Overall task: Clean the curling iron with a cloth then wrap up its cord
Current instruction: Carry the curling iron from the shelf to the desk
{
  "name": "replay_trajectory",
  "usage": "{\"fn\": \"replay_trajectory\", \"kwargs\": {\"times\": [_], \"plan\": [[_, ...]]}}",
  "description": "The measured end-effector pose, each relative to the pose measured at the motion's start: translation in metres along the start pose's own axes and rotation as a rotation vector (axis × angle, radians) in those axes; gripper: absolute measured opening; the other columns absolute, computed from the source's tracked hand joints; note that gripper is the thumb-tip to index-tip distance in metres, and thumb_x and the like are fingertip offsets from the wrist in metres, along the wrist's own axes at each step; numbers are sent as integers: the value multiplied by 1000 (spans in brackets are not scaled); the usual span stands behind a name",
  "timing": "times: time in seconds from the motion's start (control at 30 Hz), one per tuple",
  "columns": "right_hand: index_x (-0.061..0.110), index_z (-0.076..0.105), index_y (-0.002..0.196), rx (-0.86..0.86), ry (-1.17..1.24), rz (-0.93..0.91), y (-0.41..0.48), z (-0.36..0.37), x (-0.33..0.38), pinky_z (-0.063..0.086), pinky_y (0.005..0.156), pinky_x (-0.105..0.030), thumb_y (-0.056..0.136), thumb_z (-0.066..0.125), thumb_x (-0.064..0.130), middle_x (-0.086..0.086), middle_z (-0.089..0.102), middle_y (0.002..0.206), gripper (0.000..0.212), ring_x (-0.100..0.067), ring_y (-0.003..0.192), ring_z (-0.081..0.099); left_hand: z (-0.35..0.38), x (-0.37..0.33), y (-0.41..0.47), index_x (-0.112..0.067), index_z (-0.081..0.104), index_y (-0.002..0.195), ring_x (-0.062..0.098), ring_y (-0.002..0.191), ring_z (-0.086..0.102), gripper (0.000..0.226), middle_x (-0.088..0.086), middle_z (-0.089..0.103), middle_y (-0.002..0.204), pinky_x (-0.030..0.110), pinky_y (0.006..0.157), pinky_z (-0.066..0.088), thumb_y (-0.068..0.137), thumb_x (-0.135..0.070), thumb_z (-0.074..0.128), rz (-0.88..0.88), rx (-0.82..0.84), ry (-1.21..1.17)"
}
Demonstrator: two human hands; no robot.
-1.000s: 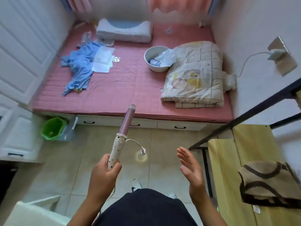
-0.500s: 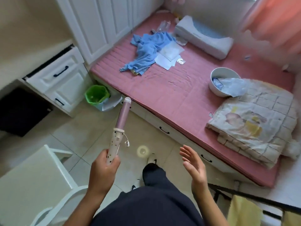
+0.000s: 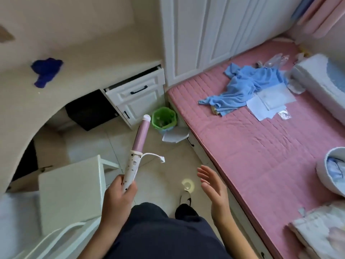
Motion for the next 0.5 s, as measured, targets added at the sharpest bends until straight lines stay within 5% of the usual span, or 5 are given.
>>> {"fn": "replay_trajectory", "kwargs": {"times": [0.23,0.5], "plan": [[32,67,127,196,-110,40,90,50,19,50,99,-37,81,64,48,4,68,133,49,-16,125,63,-42,3,51,-9,50,73,9,47,34,25,-7,38,53,21,43,27,93,-11,64,-127,-179,-75],[23,65,130,426,-172,17,196,195,52,50,102,-33,85,65,37,5,69,132,48,-13,125,63,-112,30,152,-10,49,72,9,46,34,26,-8,40,54,19,42,27,93,-10,63,-221,-306,-171]]}}
Point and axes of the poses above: each hand's wrist, its own y-axis towards the middle knuckle, its own z-axis out of the palm, x = y × z, the point moved 3 cm from there along y, towards the middle knuckle
